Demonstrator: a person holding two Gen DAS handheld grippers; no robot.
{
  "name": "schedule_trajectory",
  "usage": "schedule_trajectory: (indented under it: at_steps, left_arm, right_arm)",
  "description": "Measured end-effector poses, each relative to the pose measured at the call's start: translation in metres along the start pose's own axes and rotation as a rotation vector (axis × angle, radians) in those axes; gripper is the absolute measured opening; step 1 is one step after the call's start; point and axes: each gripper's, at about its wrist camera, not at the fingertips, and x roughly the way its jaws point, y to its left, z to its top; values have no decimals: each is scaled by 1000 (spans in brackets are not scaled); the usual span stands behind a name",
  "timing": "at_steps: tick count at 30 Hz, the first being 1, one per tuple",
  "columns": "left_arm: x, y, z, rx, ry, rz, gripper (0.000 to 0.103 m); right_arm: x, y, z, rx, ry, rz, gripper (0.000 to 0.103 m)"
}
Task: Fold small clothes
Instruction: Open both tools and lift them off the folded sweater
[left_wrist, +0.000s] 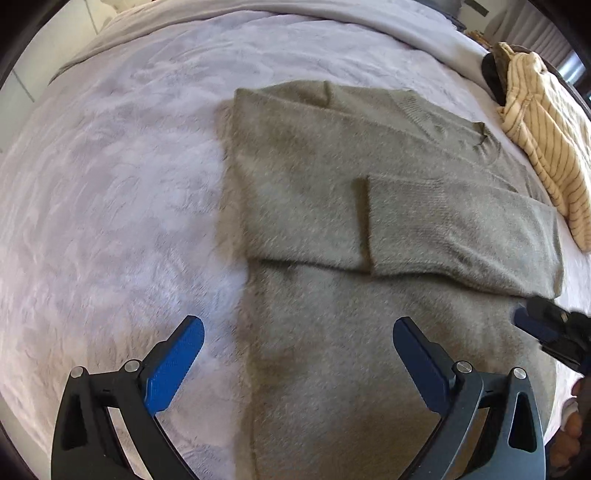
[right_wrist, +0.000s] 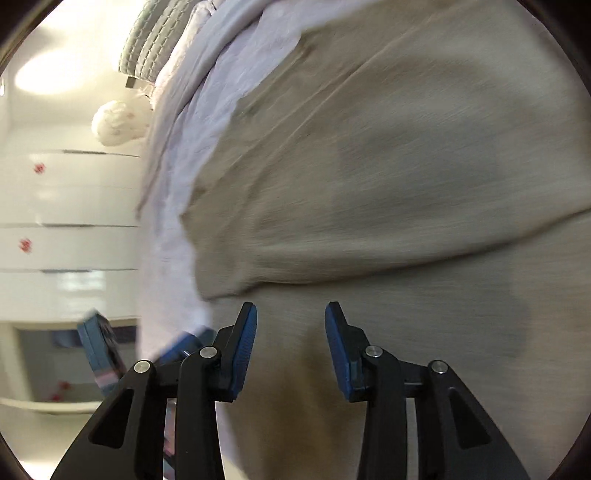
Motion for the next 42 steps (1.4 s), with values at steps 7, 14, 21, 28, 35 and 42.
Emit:
schedule_trajectory:
  at_steps: [7, 14, 21, 28, 35, 42]
  left_arm:
    - [-12, 16, -14, -7, -9, 20, 103]
    - [-20, 31, -17, -36, -11, 31, 103]
    - [-25, 23, -24, -5, 10, 43, 103]
    - [-37, 17, -33, 5, 29, 38, 103]
    - [-49, 12, -46, 24, 49, 45, 103]
    - [-62, 4, -58, 56, 63, 37, 103]
  right_arm:
    - [72, 16, 8, 127, 25, 65, 11]
    - [93, 28, 7, 91, 55, -41, 8]
    - [82, 56, -3, -2, 111, -83, 11]
    - [41, 72, -26, -108, 91, -165, 49]
    - [-5, 56, -46, -139, 62, -248, 60]
    - [-49, 40, -60, -122, 28, -308, 66]
